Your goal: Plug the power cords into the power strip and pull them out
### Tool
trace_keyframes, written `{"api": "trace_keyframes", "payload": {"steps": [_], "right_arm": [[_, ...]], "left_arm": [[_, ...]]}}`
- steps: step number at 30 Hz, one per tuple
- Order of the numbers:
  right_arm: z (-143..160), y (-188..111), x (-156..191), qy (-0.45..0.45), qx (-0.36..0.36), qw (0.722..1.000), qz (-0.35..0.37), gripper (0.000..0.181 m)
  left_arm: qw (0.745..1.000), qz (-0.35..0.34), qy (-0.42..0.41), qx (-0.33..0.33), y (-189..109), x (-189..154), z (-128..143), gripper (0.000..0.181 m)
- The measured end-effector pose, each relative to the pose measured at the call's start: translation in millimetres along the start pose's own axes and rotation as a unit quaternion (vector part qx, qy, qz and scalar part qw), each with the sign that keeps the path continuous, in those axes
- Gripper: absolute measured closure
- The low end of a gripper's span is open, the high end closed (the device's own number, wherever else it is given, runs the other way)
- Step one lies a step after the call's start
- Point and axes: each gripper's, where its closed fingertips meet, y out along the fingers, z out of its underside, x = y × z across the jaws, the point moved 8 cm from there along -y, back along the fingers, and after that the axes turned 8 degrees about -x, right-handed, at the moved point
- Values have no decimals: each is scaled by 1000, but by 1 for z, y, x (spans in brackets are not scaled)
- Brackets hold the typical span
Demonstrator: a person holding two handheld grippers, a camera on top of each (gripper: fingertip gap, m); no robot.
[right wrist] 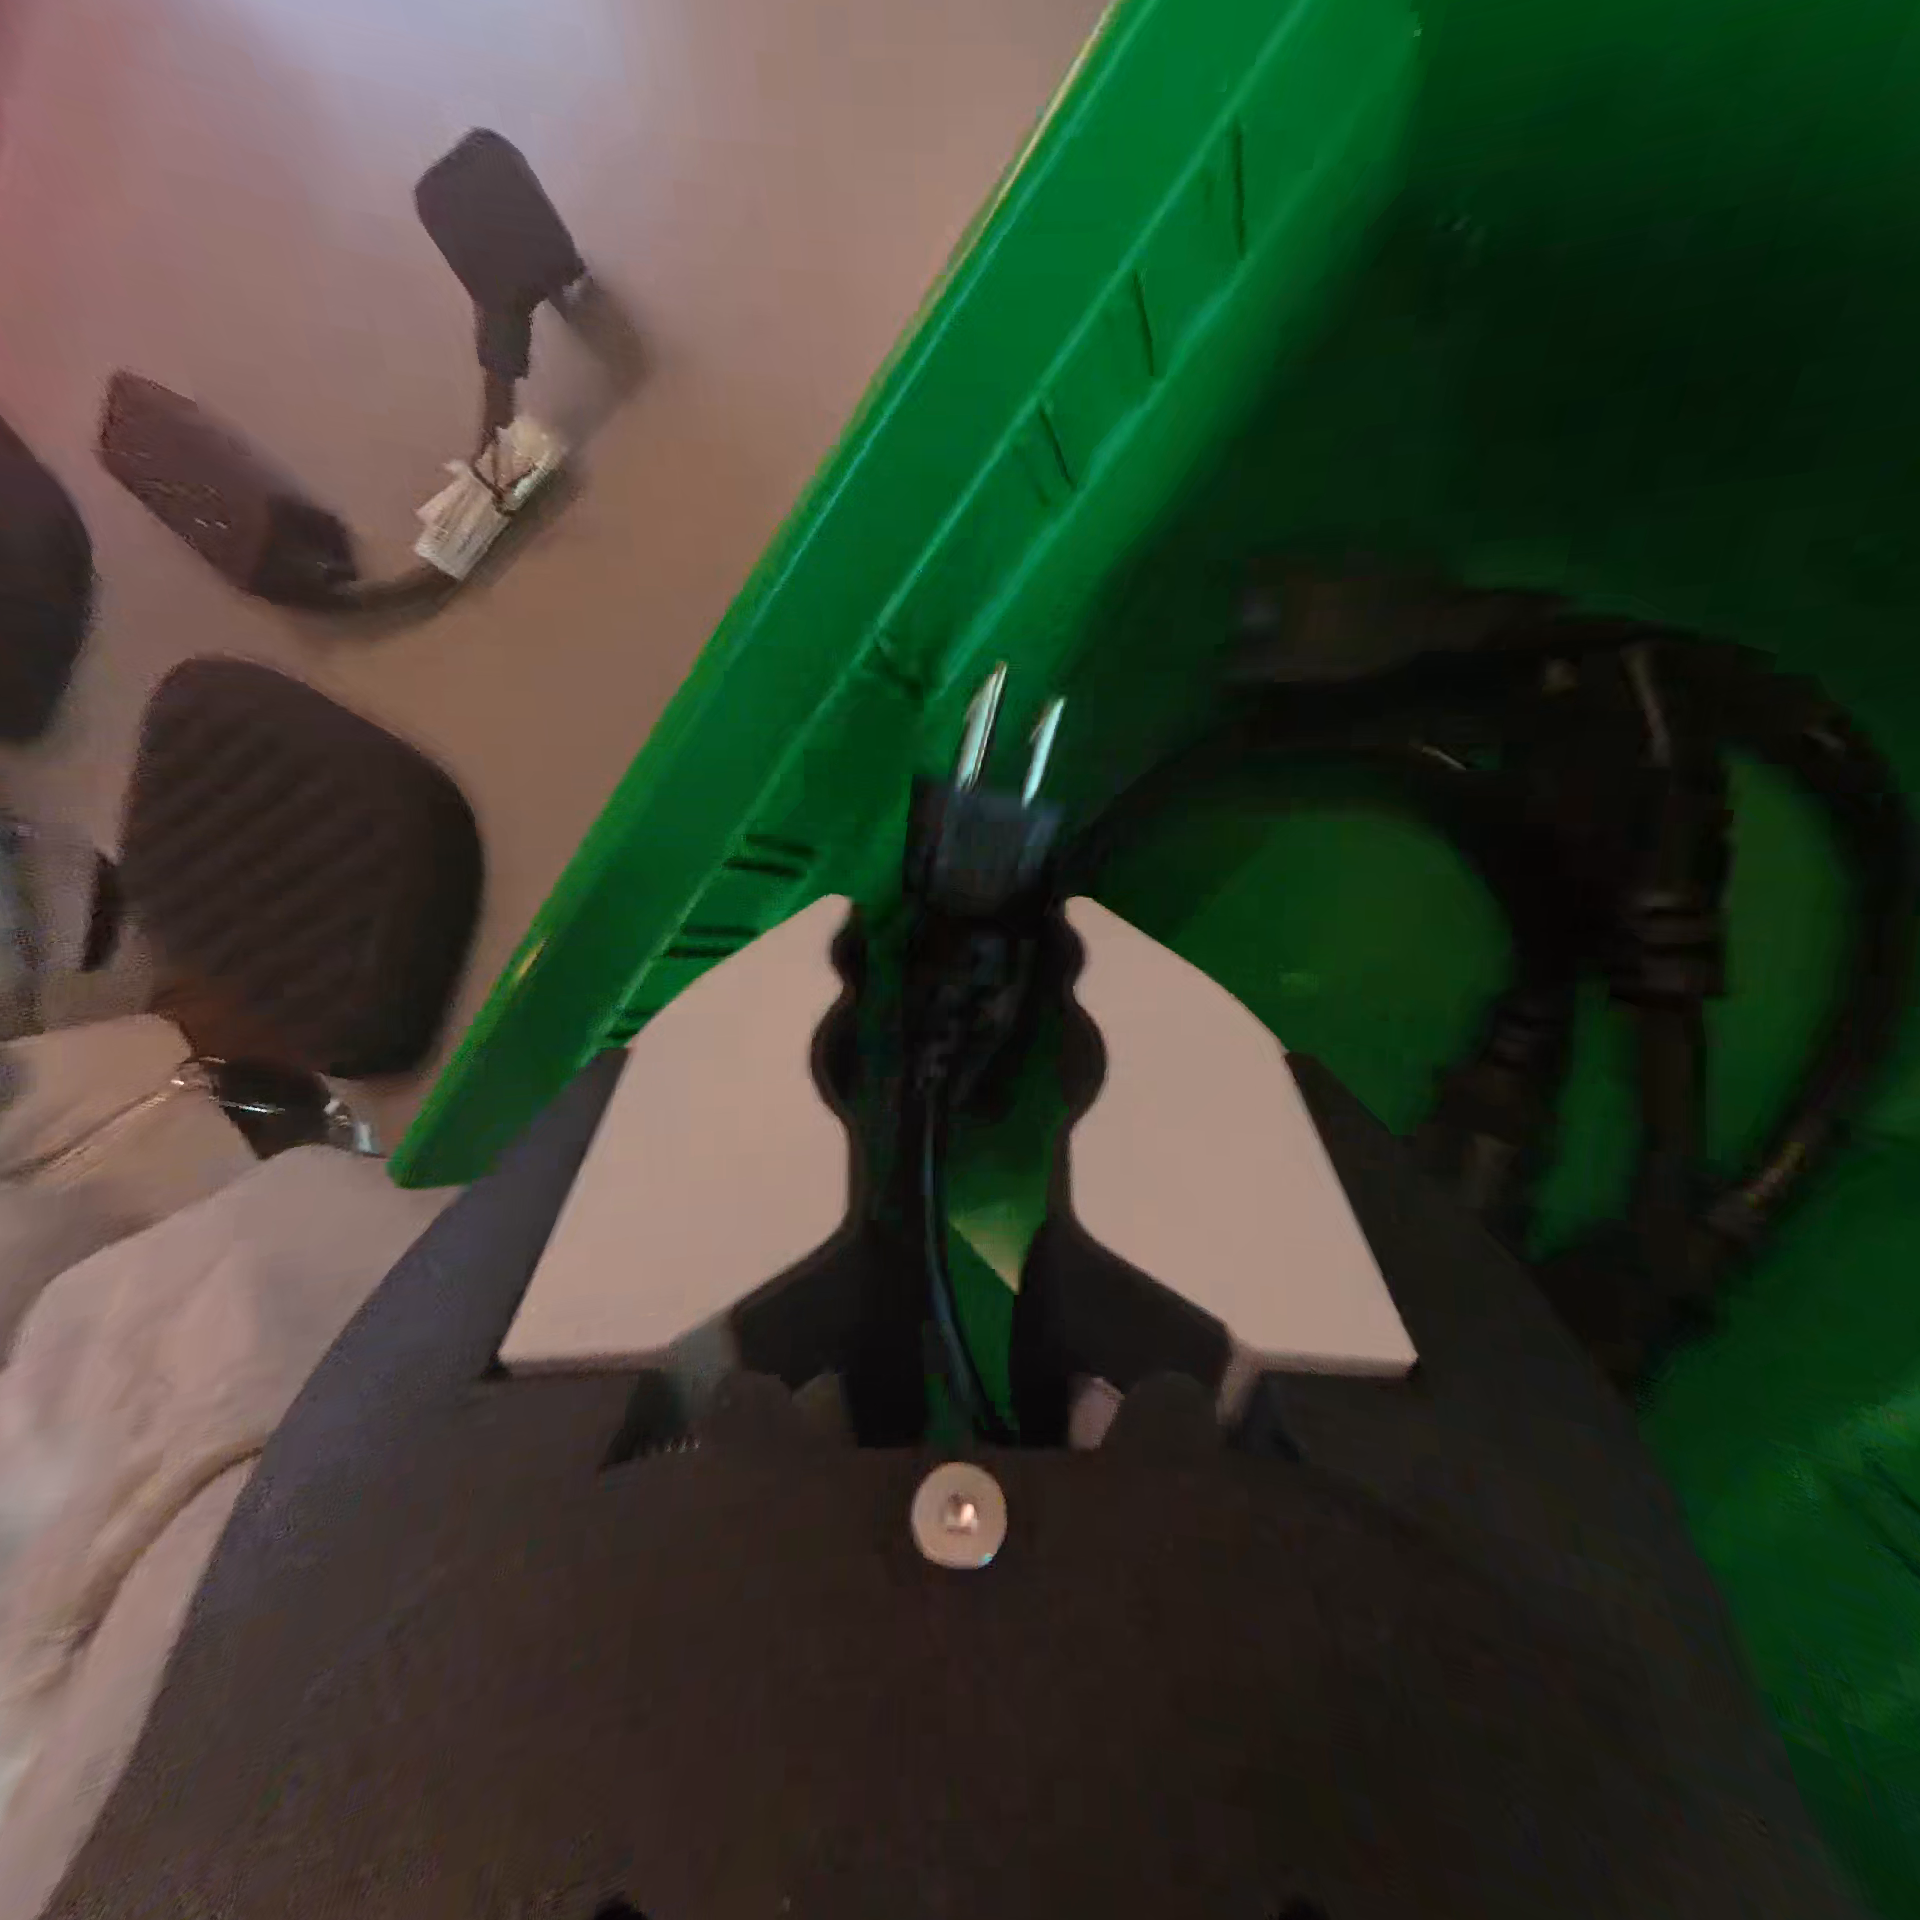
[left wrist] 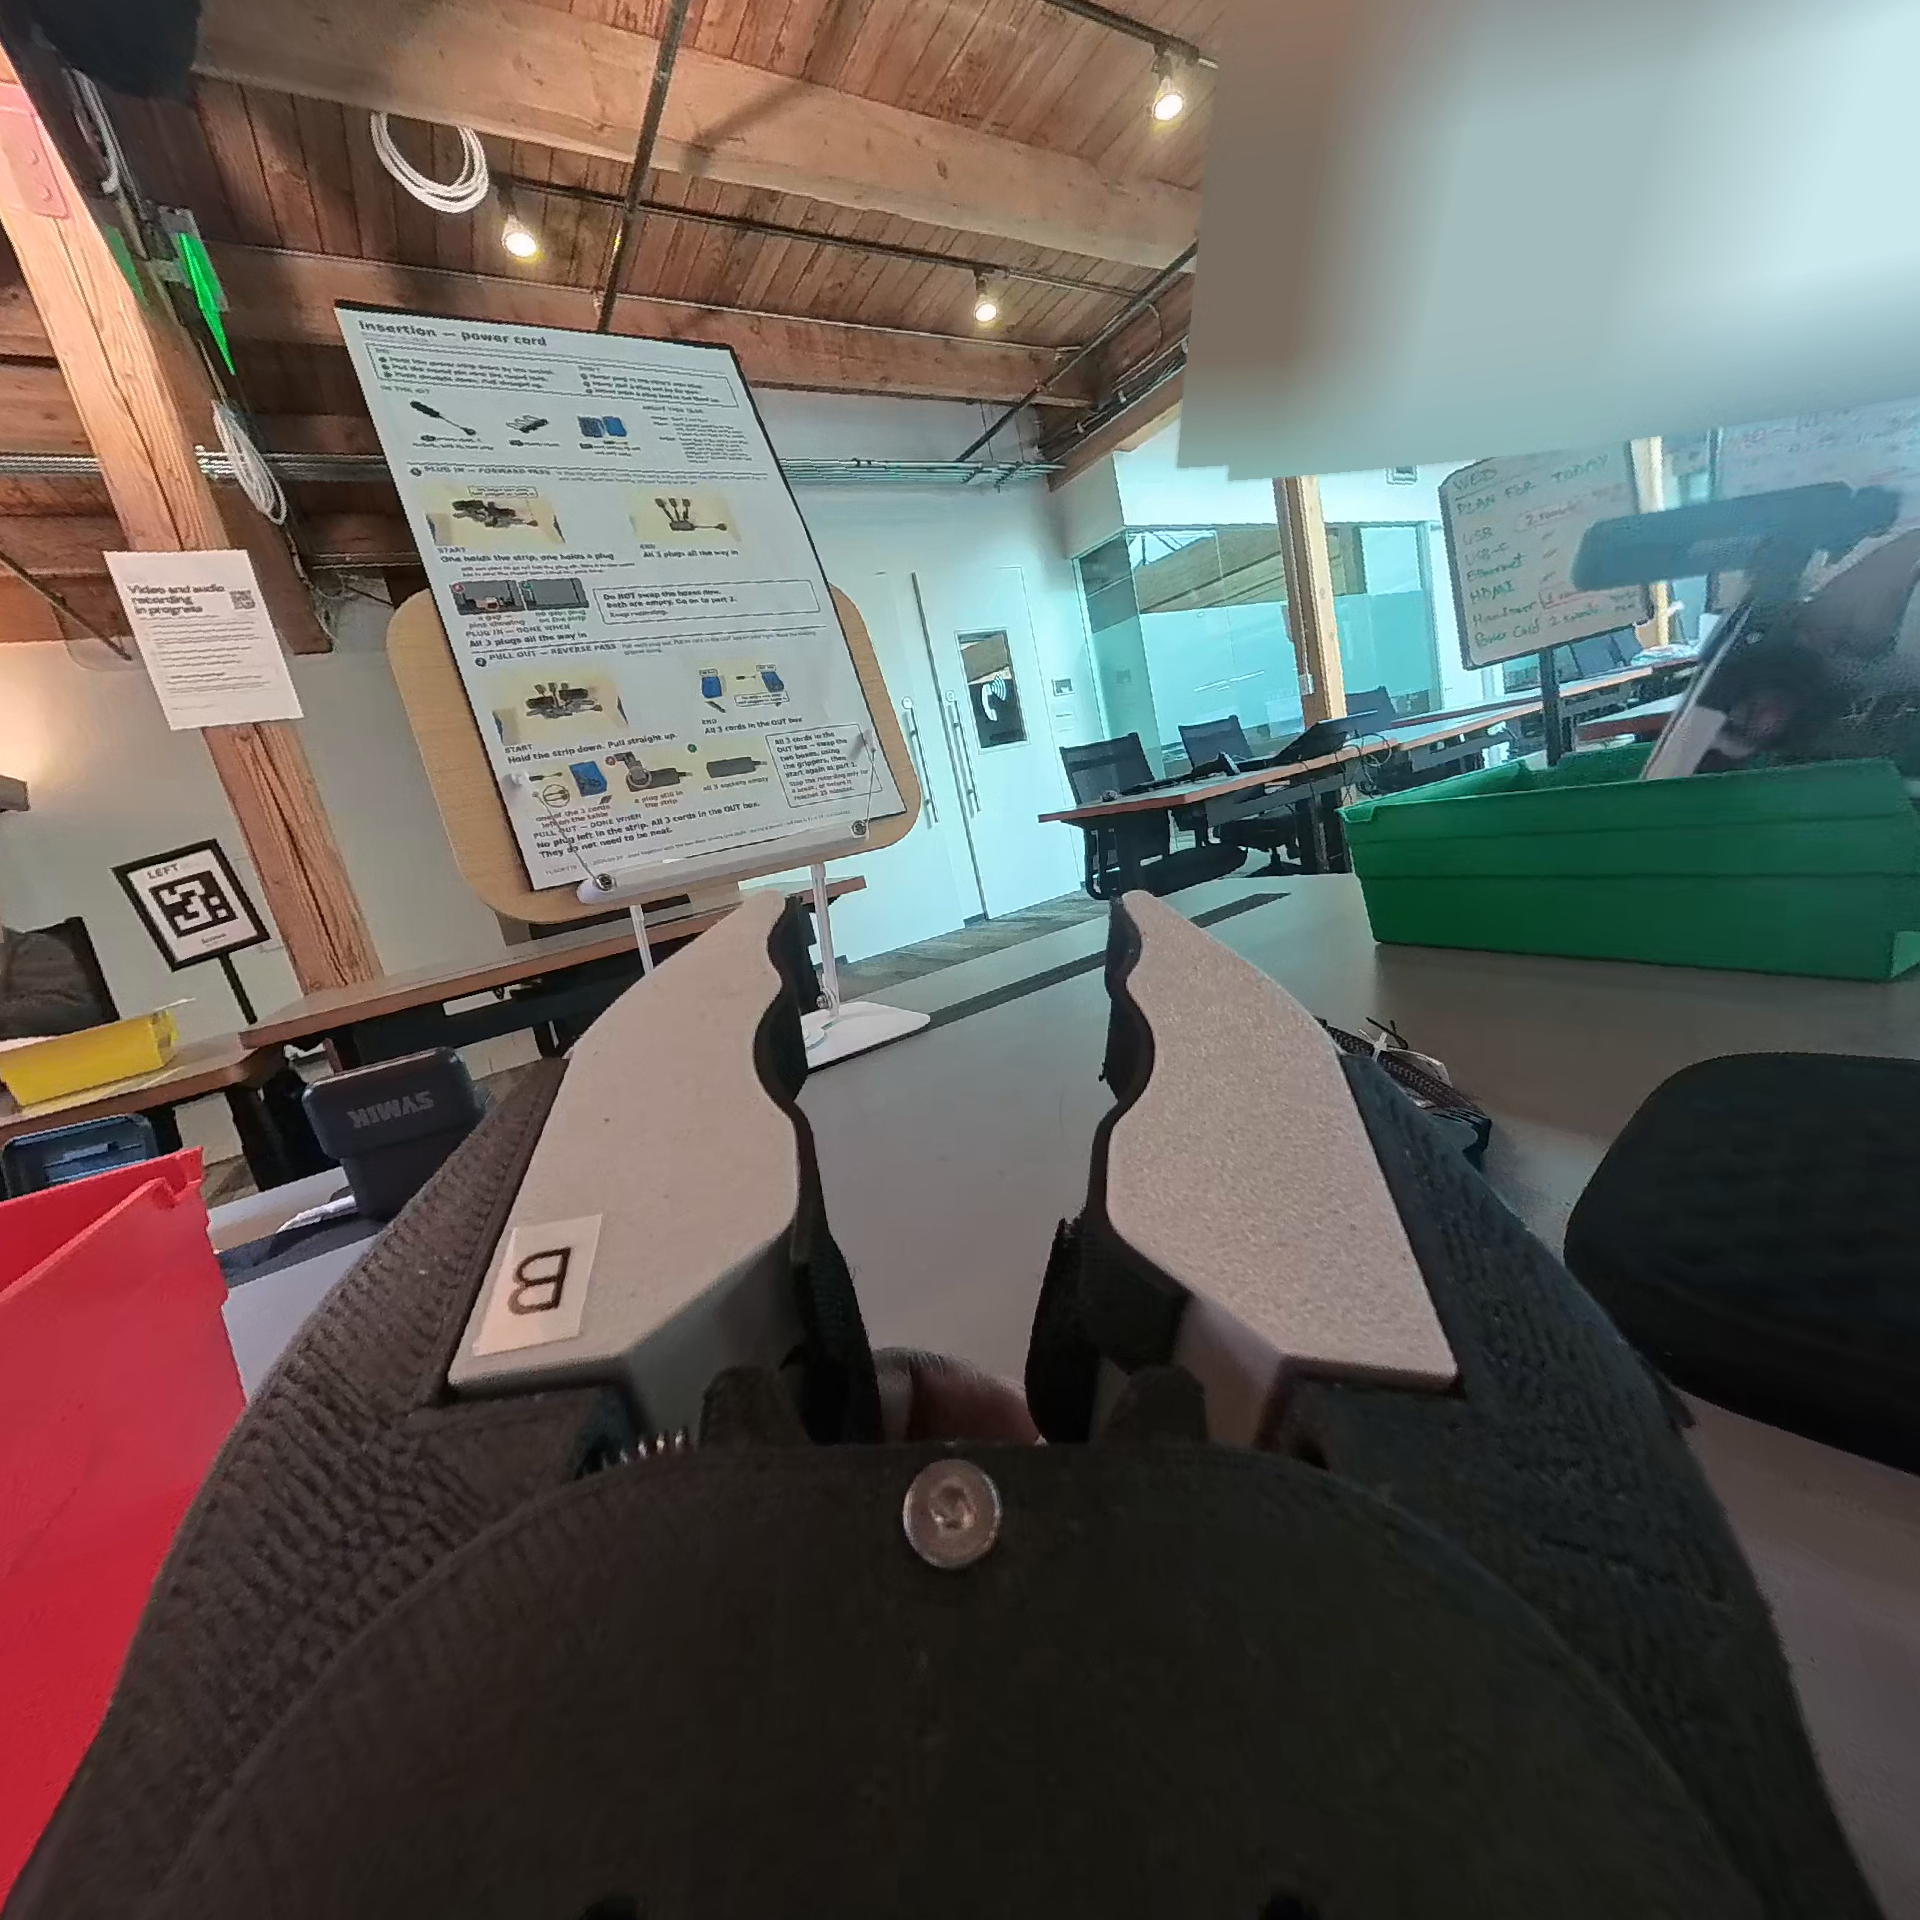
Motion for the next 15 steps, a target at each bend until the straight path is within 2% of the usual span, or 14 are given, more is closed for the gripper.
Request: {"api": "trace_keyframes", "payload": {"steps": [3, 4, 9, 15], "right_arm": [[-13, -1, 2, -7, -62, 998, 10, 103], [-16, -4, 3, -20, -71, 997, 33, 87], [-27, -22, 14, -106, -85, 979, 151, 36], [-47, -41, 47, -175, -121, 954, 210, 35]], "left_arm": [[1000, -1, 0, -1, 0, 0, 0, 126], [1000, -1, 0, -2, 0, 0, 0, 126], [1000, 0, 0, -1, 0, 0, 0, 126], [1000, -2, 0, -3, -1, 0, -1, 126]]}}
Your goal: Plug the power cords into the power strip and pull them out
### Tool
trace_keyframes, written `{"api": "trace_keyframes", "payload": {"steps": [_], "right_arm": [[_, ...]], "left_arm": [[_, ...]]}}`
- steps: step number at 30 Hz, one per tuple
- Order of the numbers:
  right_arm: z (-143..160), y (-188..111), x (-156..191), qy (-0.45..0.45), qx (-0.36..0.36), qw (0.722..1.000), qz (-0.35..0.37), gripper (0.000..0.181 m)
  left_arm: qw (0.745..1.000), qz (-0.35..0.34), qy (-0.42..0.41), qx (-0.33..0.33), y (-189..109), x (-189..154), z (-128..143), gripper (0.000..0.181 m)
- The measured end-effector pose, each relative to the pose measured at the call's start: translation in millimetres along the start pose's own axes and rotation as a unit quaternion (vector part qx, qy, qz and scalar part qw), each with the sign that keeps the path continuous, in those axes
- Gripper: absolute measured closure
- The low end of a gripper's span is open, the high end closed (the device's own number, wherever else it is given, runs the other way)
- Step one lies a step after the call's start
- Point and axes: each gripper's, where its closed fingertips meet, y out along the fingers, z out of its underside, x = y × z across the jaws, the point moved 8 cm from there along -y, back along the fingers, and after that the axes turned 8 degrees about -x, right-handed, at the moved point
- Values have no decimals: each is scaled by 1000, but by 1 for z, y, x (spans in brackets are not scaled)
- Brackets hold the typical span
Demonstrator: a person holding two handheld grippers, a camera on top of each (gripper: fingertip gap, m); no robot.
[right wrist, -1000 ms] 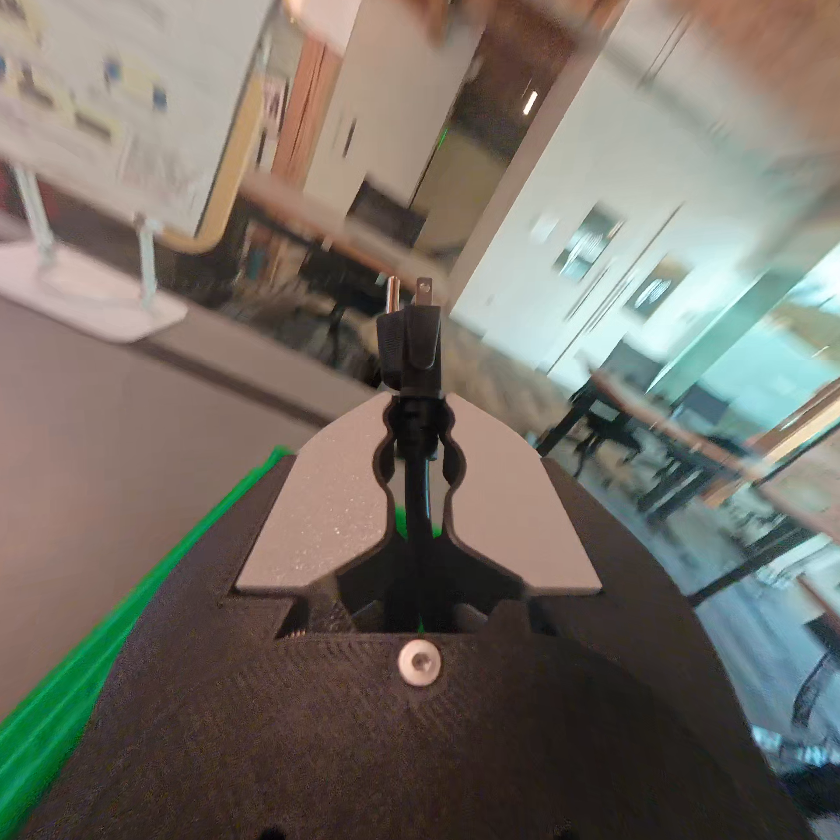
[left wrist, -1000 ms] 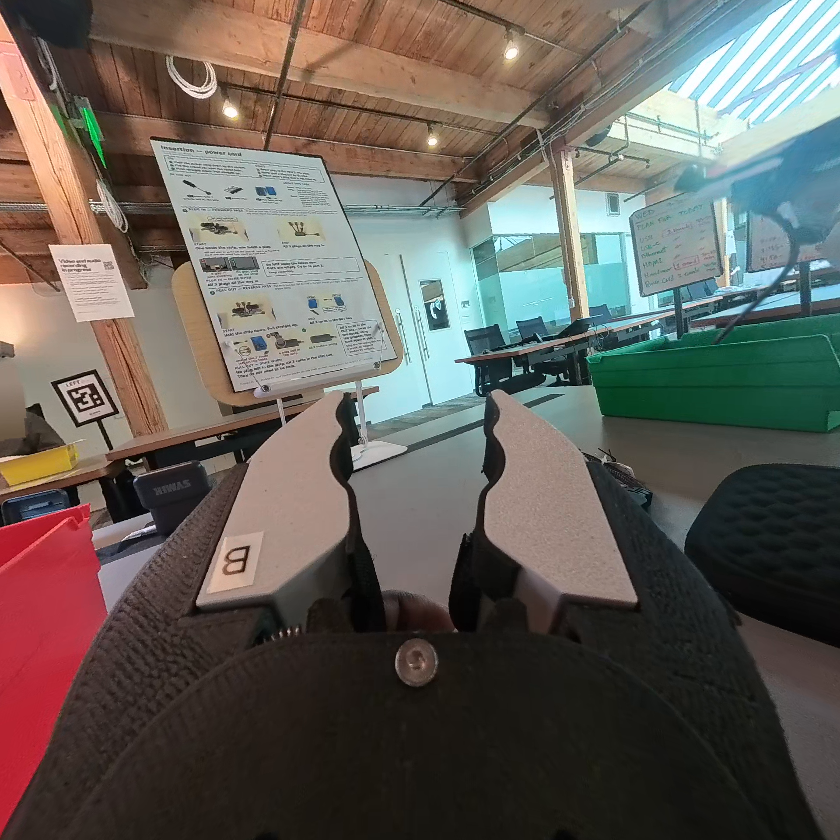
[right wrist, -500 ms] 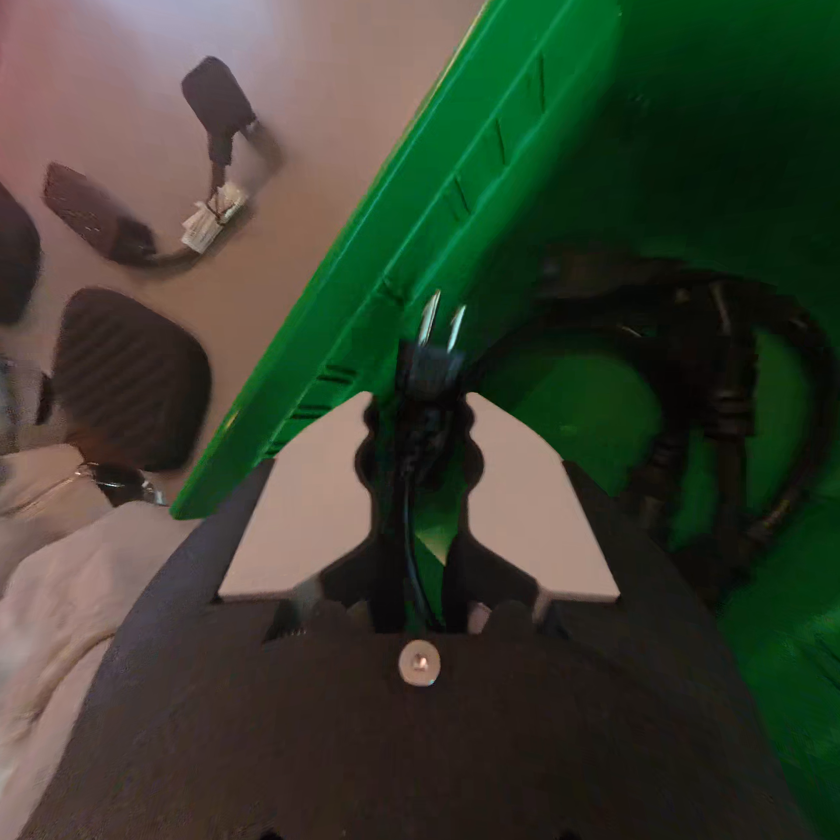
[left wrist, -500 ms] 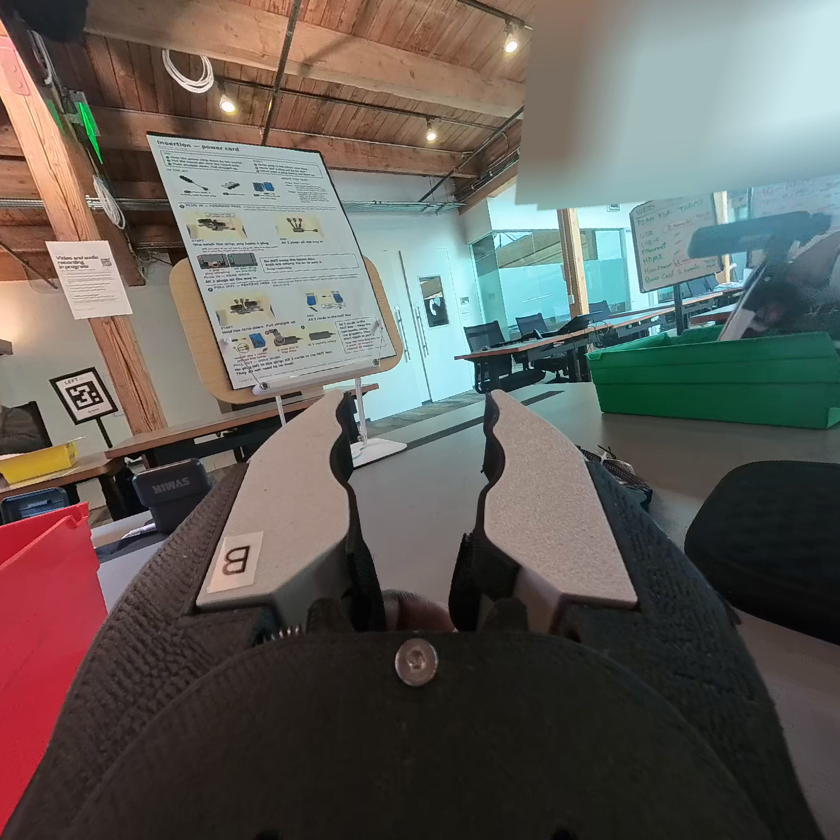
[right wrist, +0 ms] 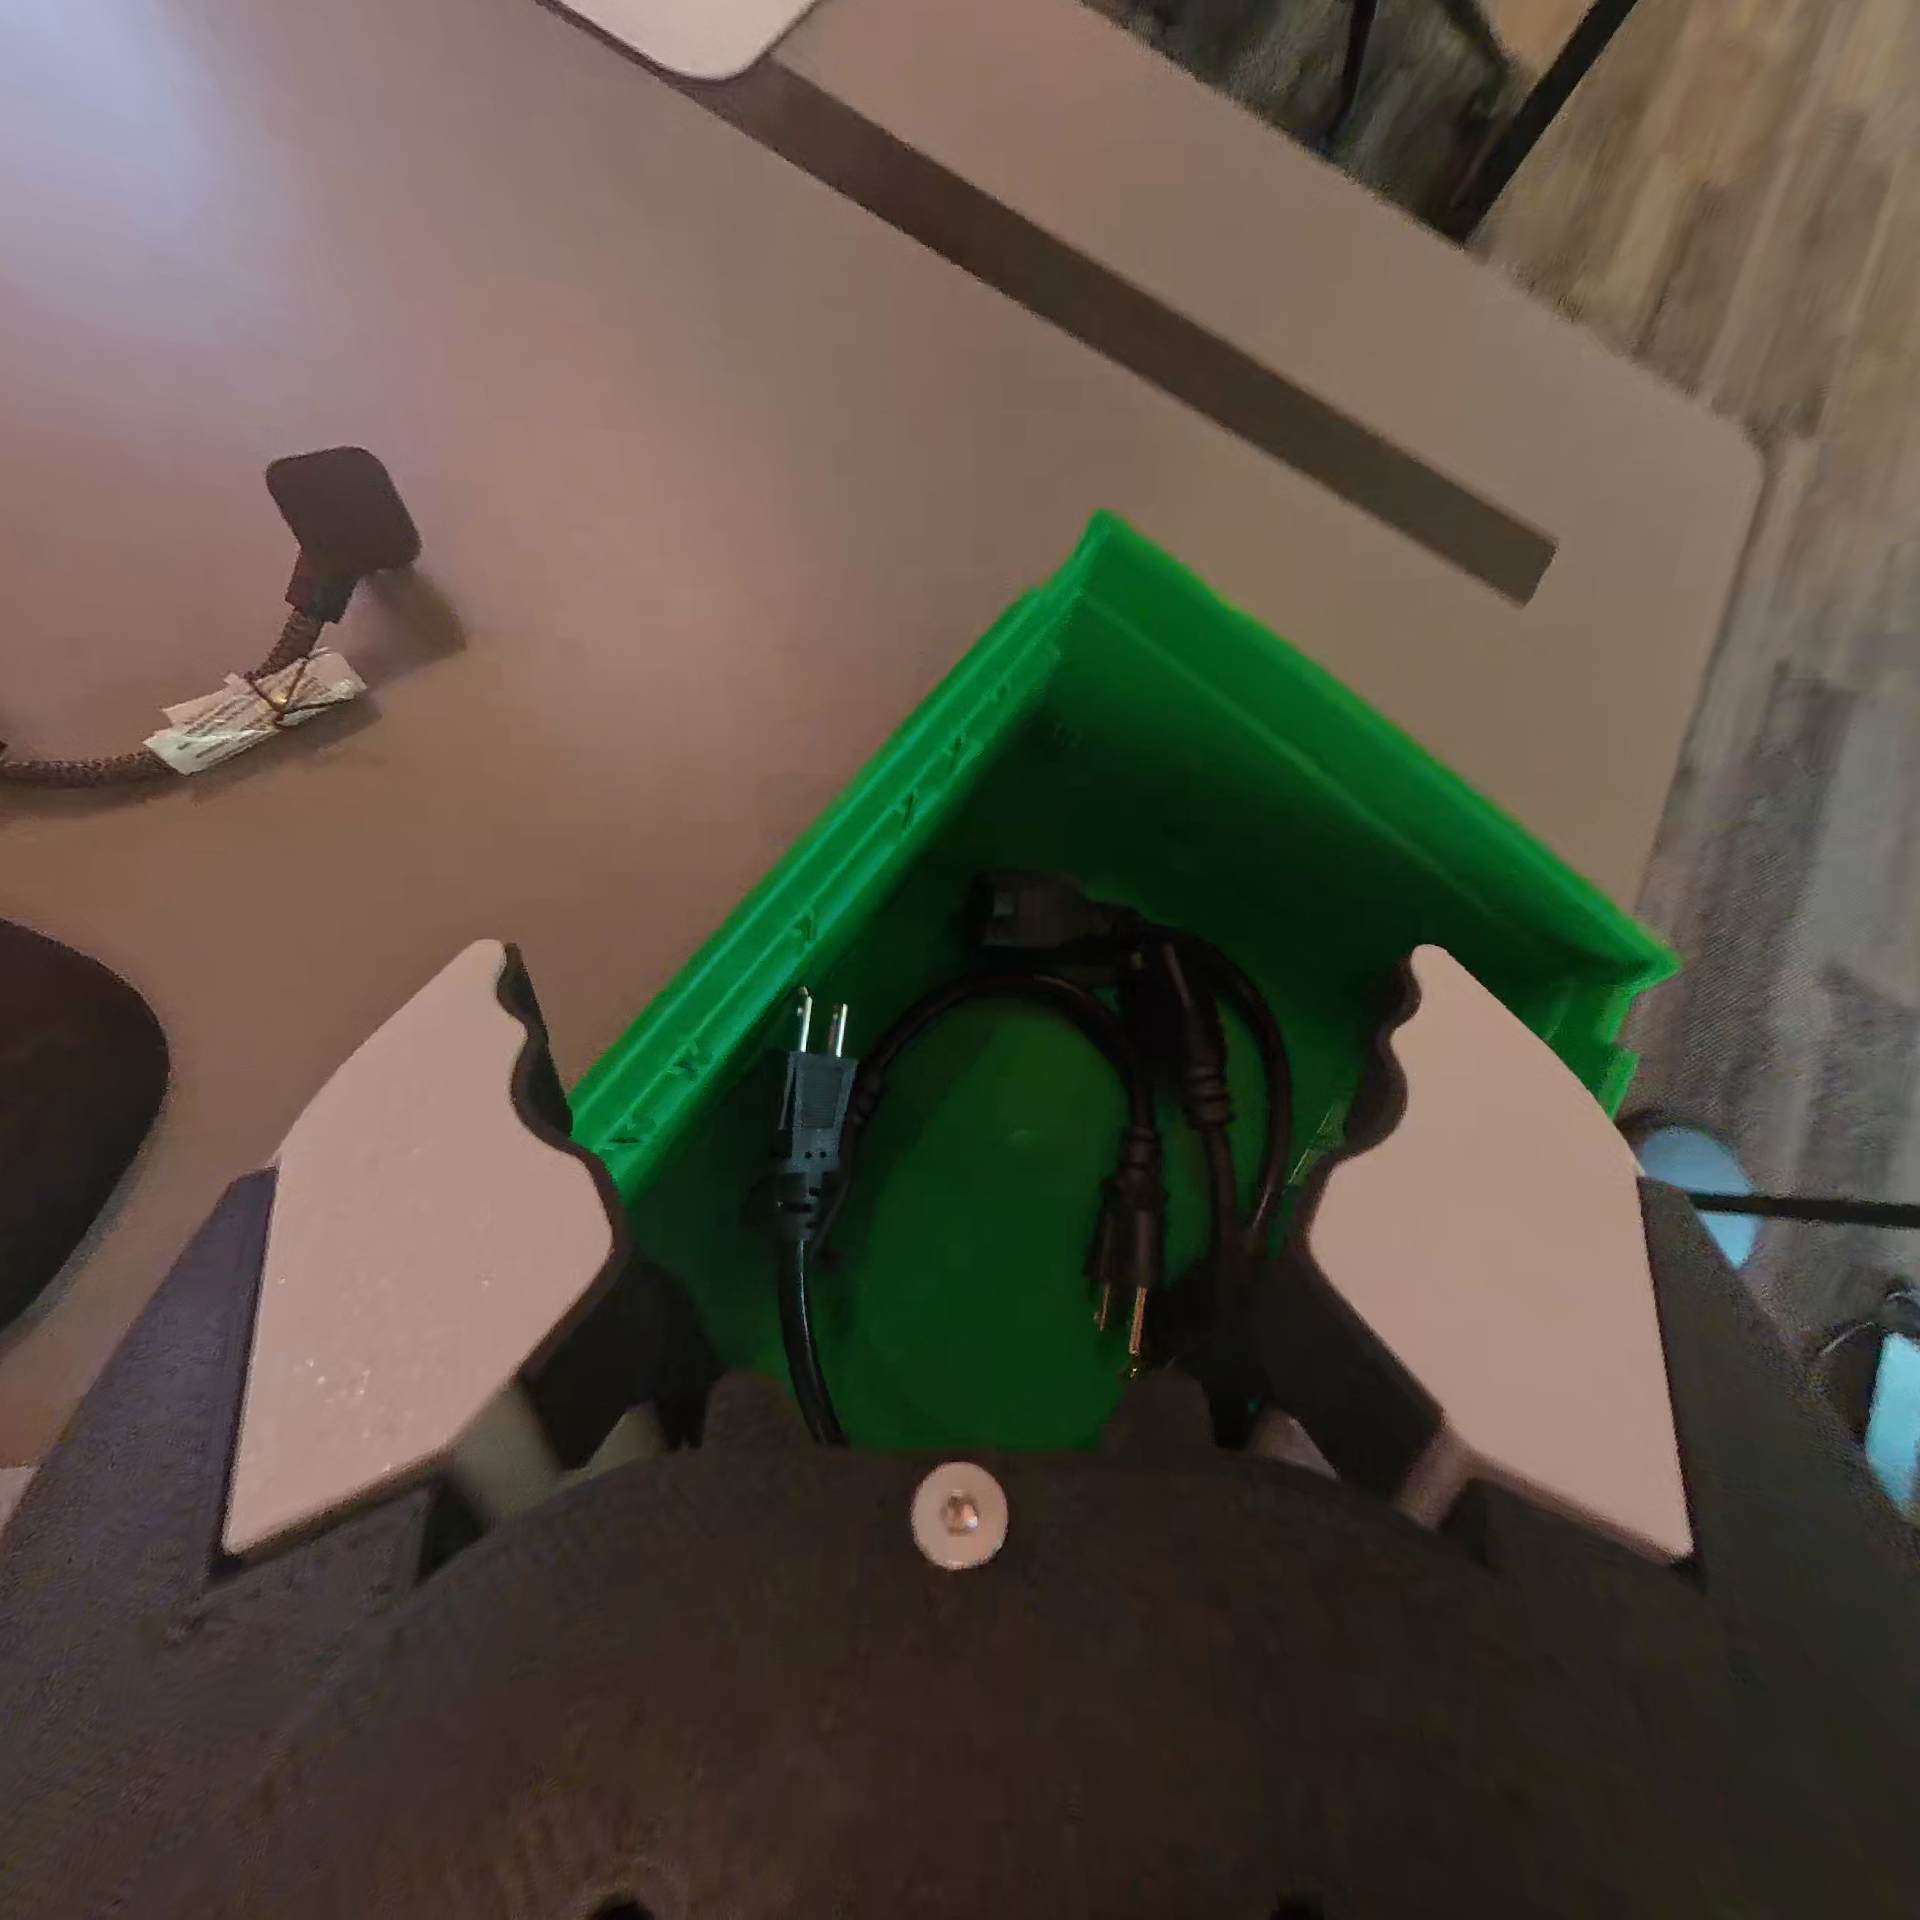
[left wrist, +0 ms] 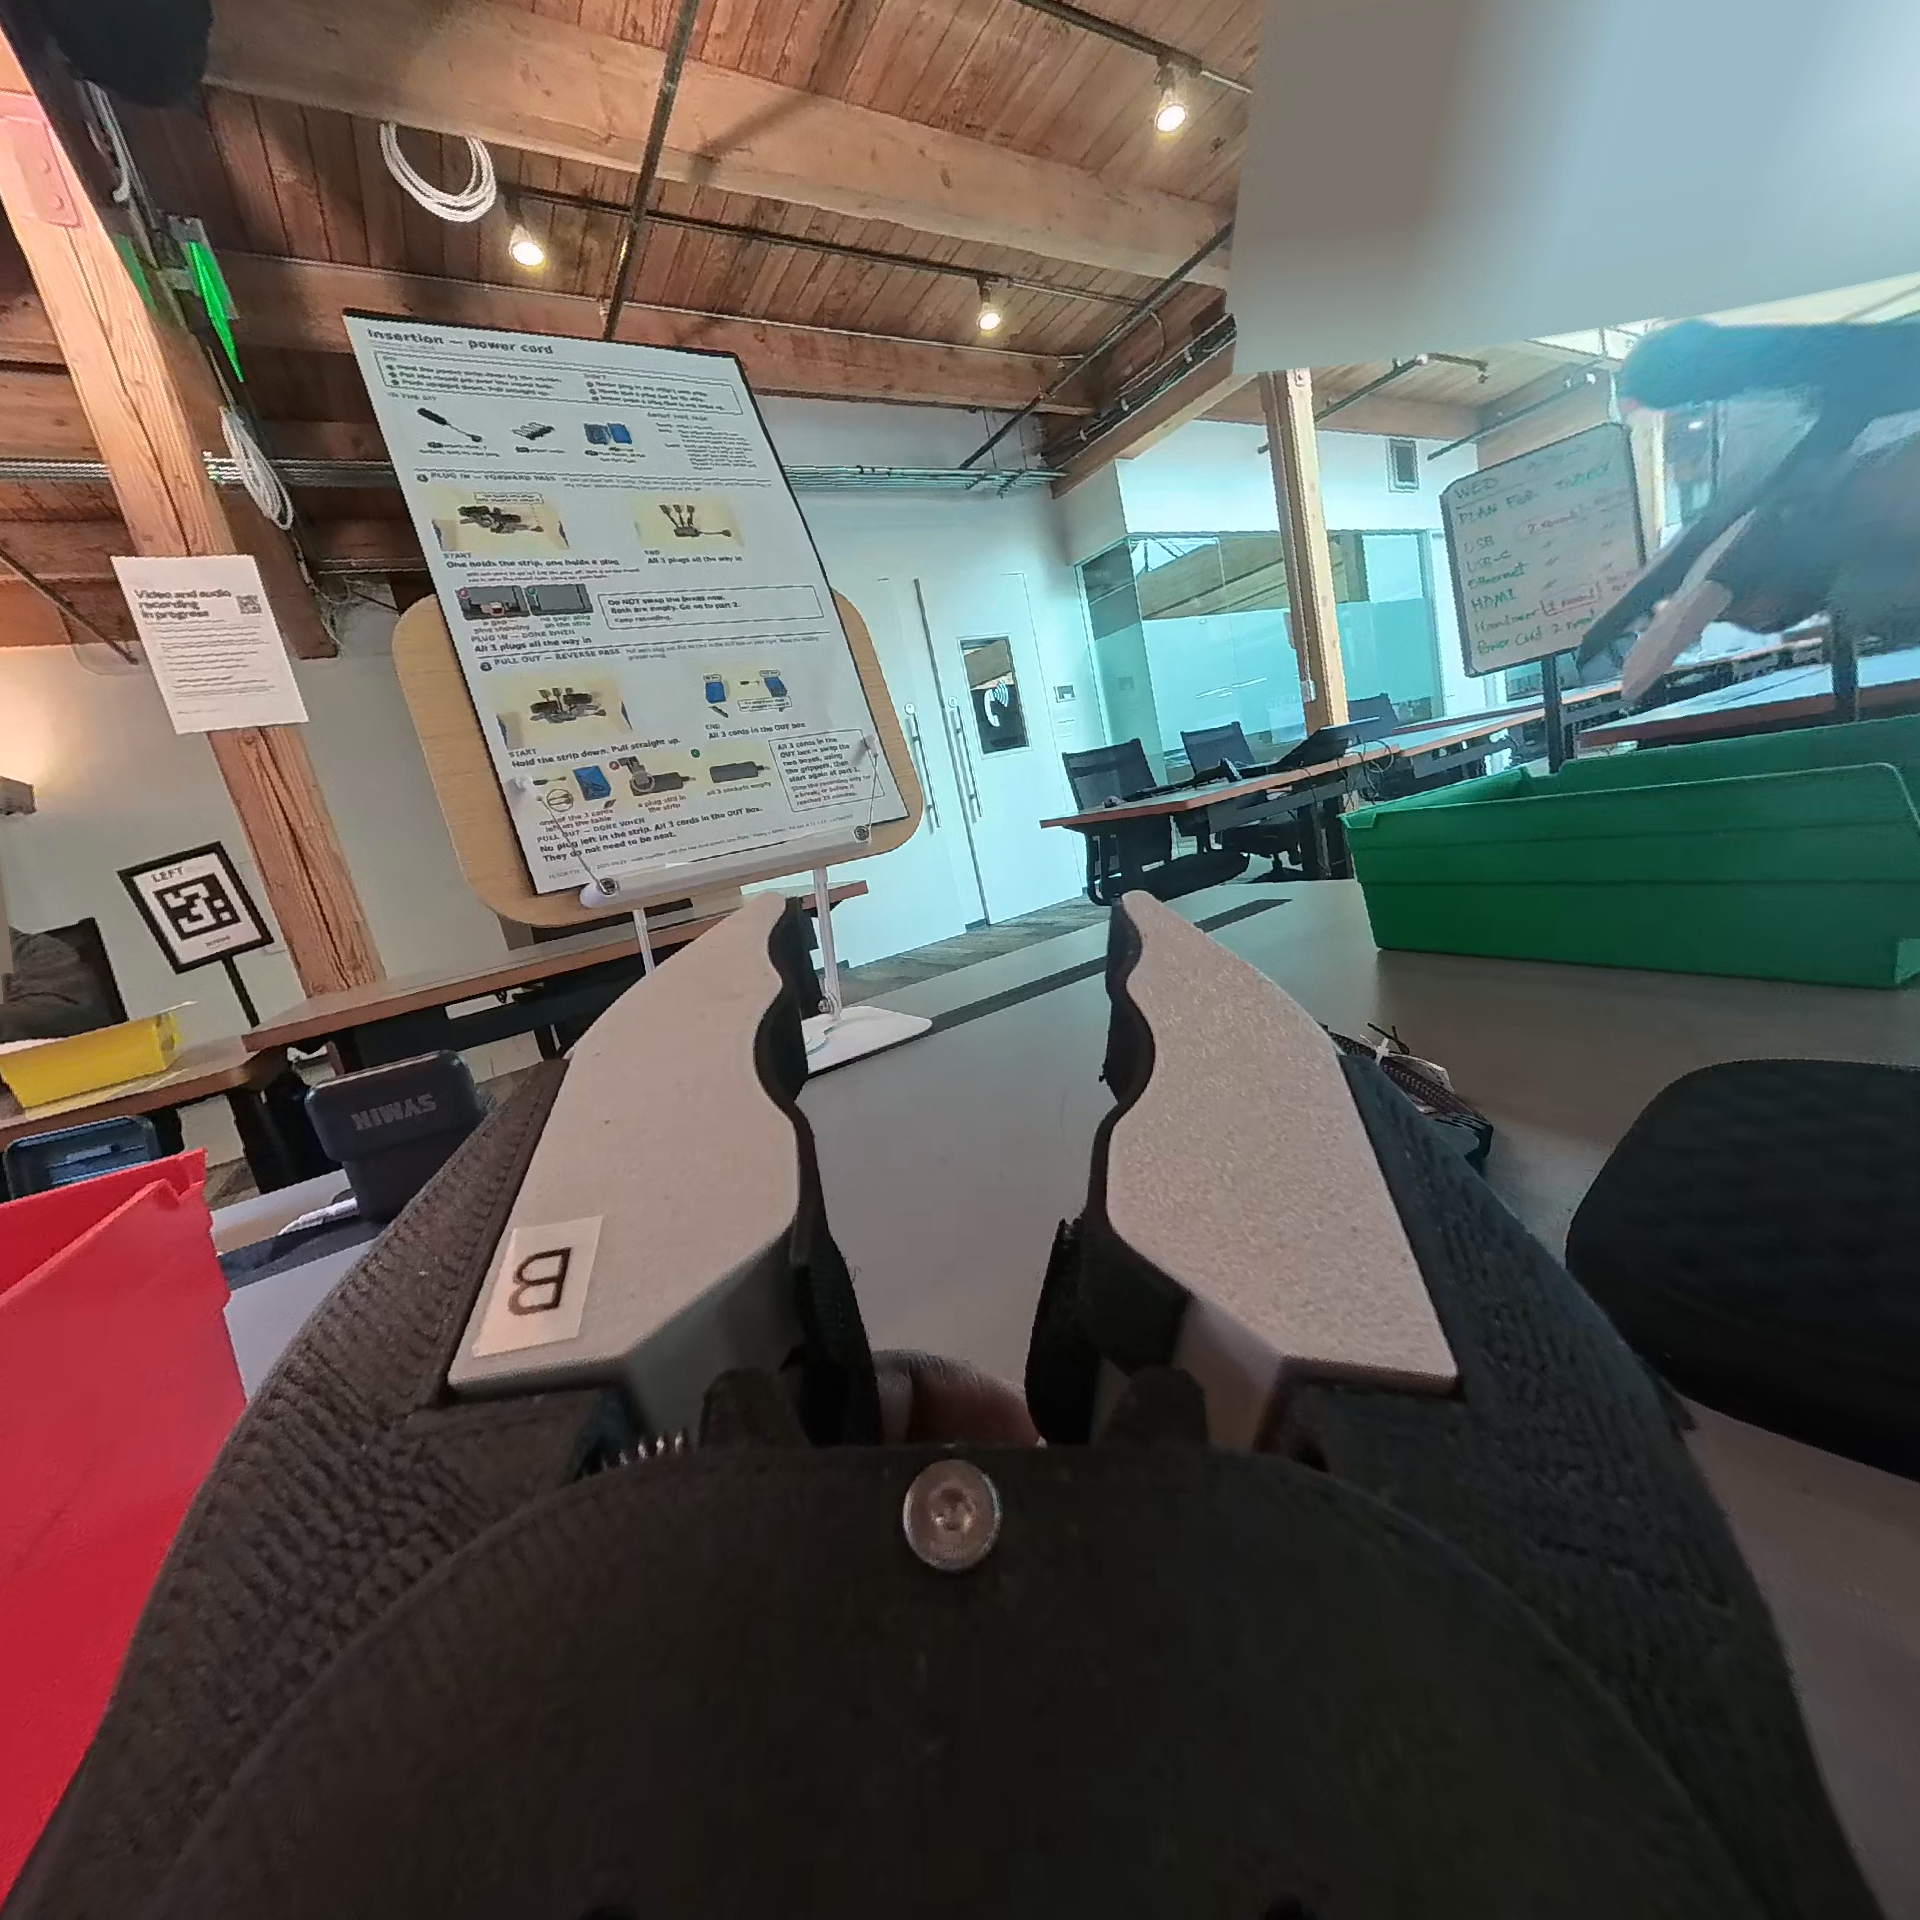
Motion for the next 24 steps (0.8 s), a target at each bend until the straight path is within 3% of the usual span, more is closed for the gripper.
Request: {"api": "trace_keyframes", "payload": {"steps": [5, 12, 16, 19, 24], "right_arm": [[-33, -11, 34, -70, -46, 996, -35, 35], [-84, -3, 113, -188, -108, 954, -207, 37], [-96, 8, 159, -239, -25, 930, -279, 66], [-102, 19, 191, -286, 28, 912, -293, 75], [-106, 33, 231, -348, 59, 879, -320, 71]], "left_arm": [[1000, 0, 0, -1, 0, 0, 0, 126], [1000, 0, 1, -2, 0, 0, -1, 126], [1000, -1, 0, -3, -1, 0, -1, 126], [1000, 1, 4, 0, 0, -1, 0, 126], [997, 4, 34, 75, 9, -7, 9, 124]]}}
